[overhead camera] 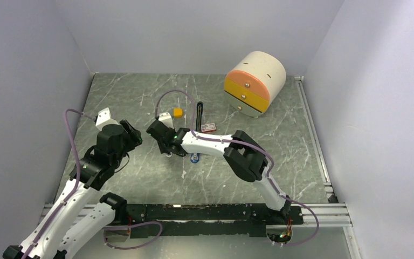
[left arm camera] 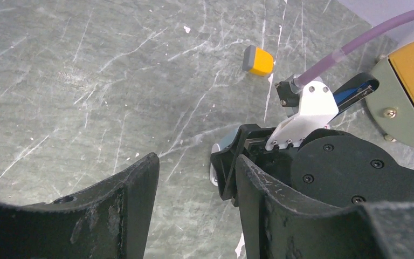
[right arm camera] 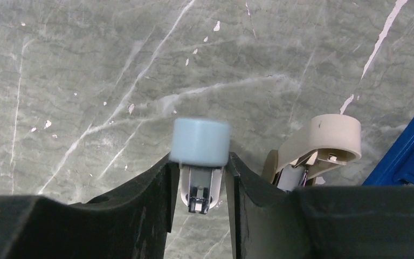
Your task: Load the staples into the stapler
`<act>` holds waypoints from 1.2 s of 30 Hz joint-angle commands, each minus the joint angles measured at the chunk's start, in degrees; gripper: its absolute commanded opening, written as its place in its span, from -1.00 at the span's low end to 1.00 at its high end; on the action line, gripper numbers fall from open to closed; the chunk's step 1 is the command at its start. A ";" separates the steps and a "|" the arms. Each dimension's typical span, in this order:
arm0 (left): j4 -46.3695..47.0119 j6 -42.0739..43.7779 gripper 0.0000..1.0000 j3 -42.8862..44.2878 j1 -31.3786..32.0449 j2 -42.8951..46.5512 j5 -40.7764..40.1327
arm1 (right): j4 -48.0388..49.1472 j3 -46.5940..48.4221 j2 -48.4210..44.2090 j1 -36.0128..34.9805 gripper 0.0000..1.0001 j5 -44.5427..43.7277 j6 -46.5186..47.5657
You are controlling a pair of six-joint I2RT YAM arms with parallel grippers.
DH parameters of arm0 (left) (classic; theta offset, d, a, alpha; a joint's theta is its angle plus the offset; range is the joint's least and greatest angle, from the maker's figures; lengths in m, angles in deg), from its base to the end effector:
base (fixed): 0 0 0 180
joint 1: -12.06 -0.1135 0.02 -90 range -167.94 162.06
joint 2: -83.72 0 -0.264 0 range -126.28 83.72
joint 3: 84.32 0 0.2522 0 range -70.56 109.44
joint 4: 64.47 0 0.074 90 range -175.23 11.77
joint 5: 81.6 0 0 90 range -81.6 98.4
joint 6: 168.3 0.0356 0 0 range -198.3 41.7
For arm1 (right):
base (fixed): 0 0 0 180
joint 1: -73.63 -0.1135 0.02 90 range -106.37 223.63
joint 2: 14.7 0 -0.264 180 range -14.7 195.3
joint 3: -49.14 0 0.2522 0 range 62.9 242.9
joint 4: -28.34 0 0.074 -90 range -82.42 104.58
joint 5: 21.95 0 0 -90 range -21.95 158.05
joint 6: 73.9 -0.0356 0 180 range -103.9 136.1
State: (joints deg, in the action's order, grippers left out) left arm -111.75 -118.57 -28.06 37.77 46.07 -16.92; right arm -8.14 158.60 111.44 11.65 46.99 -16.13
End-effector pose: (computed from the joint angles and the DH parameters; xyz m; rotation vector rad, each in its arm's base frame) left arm 0.1356 -0.0484 0.3043 -0.5208 1.9619 -0.2705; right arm 0.2375 0.4191 0.1685 -0.4784 2.3869 0.2854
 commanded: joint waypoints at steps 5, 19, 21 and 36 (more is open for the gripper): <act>1.61 1.73 0.19 1.04 0.21 -0.33 3.24 | -1.36 1.52 -0.17 -0.43 -0.06 -1.83 -0.83; 0.91 0.81 0.20 2.31 0.21 -1.48 6.23 | 2.17 -4.77 -9.10 -0.50 -0.05 0.93 -1.04; 0.82 0.50 0.20 2.41 0.21 -1.80 6.99 | 2.24 -5.96 -10.57 -0.40 -0.05 1.07 -0.91; 15.12 8.14 0.26 2.40 0.21 -7.10 21.16 | -5.33 -31.00 -39.17 12.83 -0.17 -5.92 -1.54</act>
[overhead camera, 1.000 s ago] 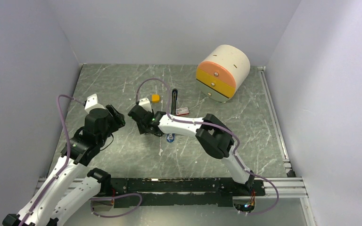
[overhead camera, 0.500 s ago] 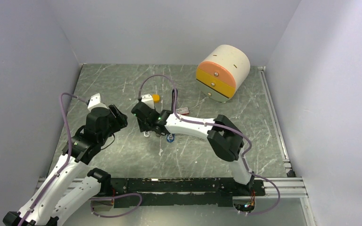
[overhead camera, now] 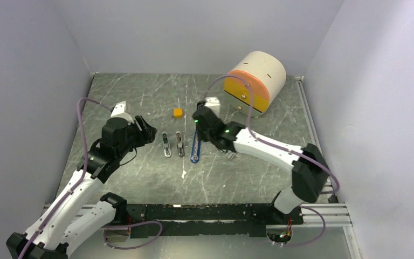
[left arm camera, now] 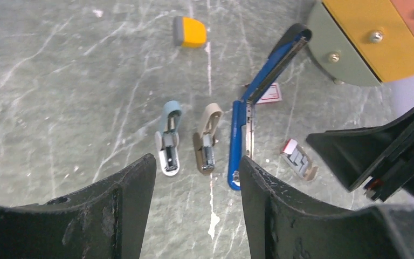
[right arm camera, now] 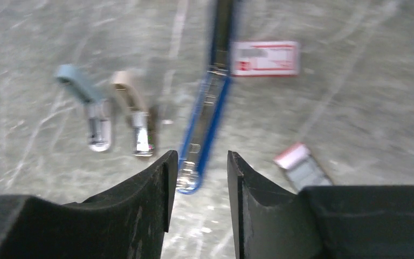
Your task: Load the staples into the stapler
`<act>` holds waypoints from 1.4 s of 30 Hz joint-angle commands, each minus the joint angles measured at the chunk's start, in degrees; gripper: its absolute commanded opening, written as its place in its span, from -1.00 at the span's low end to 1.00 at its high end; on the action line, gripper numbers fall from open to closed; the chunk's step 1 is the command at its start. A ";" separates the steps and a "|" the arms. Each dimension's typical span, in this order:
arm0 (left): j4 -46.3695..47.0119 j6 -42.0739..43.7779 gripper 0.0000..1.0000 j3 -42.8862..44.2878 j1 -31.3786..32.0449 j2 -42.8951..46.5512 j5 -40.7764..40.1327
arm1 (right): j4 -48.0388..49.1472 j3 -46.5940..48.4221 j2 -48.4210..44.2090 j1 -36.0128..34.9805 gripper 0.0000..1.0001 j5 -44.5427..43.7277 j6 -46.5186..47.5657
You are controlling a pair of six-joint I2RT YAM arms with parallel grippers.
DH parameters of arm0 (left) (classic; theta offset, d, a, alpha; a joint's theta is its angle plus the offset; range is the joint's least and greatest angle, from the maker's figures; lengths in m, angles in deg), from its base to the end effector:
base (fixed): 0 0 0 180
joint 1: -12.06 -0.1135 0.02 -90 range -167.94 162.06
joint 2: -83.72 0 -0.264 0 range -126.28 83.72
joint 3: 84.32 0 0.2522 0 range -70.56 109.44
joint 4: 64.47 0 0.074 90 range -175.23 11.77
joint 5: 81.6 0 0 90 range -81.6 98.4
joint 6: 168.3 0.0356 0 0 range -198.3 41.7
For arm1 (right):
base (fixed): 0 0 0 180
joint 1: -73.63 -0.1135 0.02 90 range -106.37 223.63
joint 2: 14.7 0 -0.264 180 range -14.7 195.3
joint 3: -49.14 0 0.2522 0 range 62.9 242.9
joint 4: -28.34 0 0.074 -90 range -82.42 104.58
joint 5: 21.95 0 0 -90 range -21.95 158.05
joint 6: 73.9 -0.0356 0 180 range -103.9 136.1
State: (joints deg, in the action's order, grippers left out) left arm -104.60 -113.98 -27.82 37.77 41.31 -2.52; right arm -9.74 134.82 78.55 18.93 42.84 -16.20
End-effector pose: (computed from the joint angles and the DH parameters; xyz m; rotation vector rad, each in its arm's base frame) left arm 0.1539 -0.0666 0.3051 -0.2996 2.0286 -0.4842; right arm 0.2199 0.2844 0.2679 -0.2390 2.2765 0.2698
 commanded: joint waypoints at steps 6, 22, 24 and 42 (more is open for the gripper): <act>12.65 5.12 0.26 2.08 0.21 -5.79 10.10 | -0.88 -16.23 -9.71 14.91 -0.36 1.87 0.17; 12.22 6.06 0.25 1.20 0.21 -7.50 10.11 | 0.55 -15.85 -1.13 20.05 -0.43 5.38 3.18; 12.08 6.07 0.25 1.29 0.20 -7.61 9.88 | 0.63 -15.85 -0.46 20.54 -0.49 4.41 3.30; 11.75 5.84 0.25 1.01 0.21 -7.93 9.83 | -1.38 -18.47 1.45 21.52 -0.51 13.87 5.85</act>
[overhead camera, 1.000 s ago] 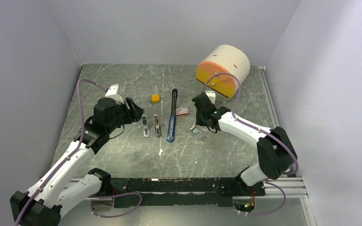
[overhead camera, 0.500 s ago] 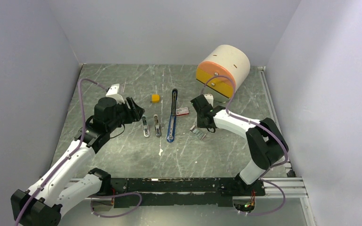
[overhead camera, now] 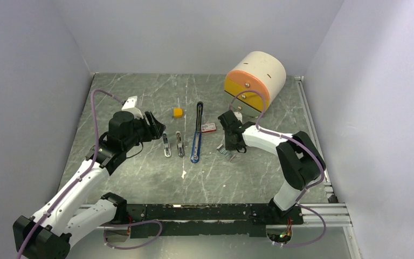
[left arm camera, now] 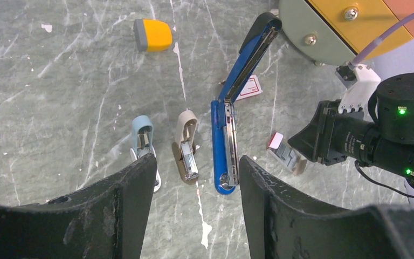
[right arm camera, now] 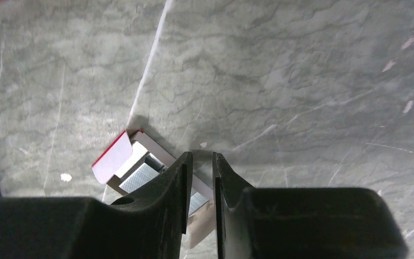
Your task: Load the staples into the stapler
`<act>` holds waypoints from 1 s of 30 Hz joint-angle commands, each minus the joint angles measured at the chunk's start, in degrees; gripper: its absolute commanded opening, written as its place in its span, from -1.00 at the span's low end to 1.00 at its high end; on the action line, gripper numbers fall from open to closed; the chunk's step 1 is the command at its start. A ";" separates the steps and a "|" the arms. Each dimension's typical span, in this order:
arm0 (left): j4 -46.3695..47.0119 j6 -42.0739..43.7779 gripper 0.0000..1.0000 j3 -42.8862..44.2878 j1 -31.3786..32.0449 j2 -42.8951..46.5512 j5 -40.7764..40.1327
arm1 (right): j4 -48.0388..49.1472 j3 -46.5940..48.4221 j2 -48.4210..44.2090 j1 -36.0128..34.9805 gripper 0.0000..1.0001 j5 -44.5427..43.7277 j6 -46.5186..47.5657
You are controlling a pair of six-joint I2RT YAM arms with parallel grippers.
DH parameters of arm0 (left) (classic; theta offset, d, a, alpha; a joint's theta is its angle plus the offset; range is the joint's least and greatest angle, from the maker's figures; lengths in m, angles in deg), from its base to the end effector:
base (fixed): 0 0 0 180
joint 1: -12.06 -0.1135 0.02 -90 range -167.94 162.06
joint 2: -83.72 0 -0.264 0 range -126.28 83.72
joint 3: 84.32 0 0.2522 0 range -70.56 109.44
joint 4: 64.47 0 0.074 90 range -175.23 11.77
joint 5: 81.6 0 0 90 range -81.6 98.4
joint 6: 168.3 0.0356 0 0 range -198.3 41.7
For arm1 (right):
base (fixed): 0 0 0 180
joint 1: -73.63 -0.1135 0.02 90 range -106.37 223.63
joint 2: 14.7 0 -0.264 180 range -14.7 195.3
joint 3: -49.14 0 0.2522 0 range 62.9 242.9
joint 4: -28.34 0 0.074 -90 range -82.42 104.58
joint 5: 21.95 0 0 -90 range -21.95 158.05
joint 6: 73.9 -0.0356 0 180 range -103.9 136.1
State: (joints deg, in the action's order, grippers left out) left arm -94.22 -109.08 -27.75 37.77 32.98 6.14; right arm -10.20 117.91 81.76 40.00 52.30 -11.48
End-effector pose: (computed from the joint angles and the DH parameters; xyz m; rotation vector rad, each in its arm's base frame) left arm 0.1844 -0.0872 0.2991 -0.1162 2.0344 -0.5918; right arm 0.2690 0.1673 0.1596 -0.0628 2.6480 -0.0315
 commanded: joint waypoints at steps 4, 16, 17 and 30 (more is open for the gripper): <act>1.31 0.86 0.25 0.81 0.21 0.86 0.77 | -1.48 -2.14 -2.32 0.44 -0.51 7.38 1.16; 1.17 0.73 0.25 0.53 0.21 1.33 0.60 | 0.59 -2.90 -11.33 -0.15 -0.28 3.42 3.50; 1.28 0.65 0.25 0.40 0.21 1.43 0.64 | 1.55 -3.19 -11.97 -0.06 -0.26 4.47 4.61; 1.53 0.48 0.25 0.28 0.21 1.25 0.13 | 1.86 0.58 -4.67 -1.97 -0.20 12.50 11.54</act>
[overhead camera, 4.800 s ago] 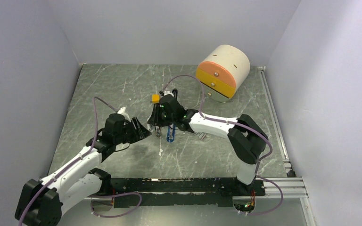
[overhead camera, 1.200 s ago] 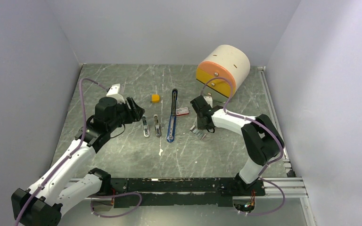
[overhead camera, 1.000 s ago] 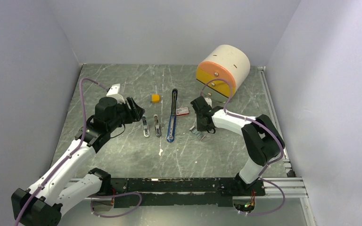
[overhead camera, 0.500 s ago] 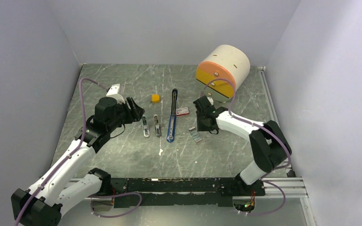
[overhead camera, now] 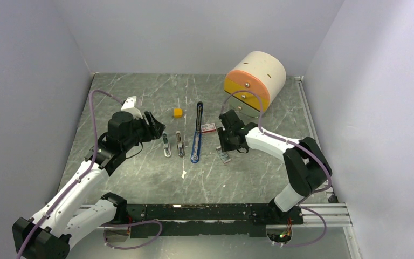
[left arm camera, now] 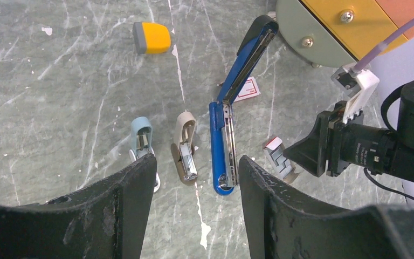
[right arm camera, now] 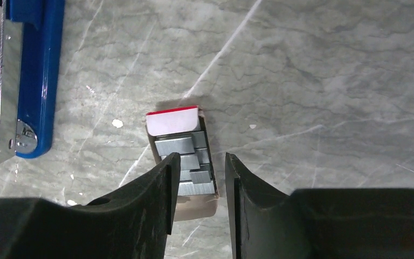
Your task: Load the staples into the stapler
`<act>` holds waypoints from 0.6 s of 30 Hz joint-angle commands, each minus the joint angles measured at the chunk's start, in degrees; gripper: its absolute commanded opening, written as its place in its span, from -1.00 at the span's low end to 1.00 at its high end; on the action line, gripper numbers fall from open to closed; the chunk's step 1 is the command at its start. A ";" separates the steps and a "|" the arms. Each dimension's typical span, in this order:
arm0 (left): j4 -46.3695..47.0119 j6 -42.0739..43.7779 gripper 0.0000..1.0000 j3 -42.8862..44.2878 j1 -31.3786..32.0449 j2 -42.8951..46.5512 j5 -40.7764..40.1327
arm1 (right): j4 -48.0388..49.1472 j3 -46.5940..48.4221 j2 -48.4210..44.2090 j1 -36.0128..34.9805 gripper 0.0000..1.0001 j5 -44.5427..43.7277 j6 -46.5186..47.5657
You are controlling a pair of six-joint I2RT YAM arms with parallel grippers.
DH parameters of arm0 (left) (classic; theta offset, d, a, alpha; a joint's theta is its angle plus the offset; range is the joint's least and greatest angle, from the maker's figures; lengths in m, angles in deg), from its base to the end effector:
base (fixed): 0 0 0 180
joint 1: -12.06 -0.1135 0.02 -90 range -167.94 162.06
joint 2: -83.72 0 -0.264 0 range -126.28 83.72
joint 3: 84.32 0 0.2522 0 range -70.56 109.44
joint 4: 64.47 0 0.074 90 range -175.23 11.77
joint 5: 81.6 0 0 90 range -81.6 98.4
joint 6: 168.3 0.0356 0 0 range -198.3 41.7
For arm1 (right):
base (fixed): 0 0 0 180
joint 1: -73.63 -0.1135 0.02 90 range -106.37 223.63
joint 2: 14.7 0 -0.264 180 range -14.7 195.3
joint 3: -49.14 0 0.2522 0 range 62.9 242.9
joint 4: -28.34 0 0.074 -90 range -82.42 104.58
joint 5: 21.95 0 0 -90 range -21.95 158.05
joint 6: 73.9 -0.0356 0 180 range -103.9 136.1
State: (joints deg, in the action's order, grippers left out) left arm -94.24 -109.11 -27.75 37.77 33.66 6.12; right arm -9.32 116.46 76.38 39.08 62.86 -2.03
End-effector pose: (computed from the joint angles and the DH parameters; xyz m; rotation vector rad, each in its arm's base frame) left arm 0.1824 -0.0862 0.3012 -0.1167 2.0230 -0.5963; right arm 0.2556 0.1721 0.1797 -0.3480 2.6261 0.1918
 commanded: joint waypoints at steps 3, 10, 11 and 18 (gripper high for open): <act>1.92 0.23 0.25 -0.08 0.21 0.66 0.07 | 1.17 2.37 1.50 -1.91 -0.37 1.18 1.88; 1.68 0.16 0.24 -0.04 0.21 0.06 0.17 | 1.31 3.16 2.78 -3.30 -0.42 -0.23 2.32; 1.78 0.18 0.24 -0.09 0.21 0.10 0.17 | 1.31 3.32 3.09 -3.52 -0.41 -0.36 2.34; 1.51 0.13 0.24 -0.17 0.21 0.46 -0.13 | 1.88 3.31 4.21 -4.04 -0.46 -2.74 1.98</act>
State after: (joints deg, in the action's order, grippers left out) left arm -94.24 -109.13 -27.75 37.77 33.66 6.10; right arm -8.69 118.61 80.08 35.30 62.25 -0.35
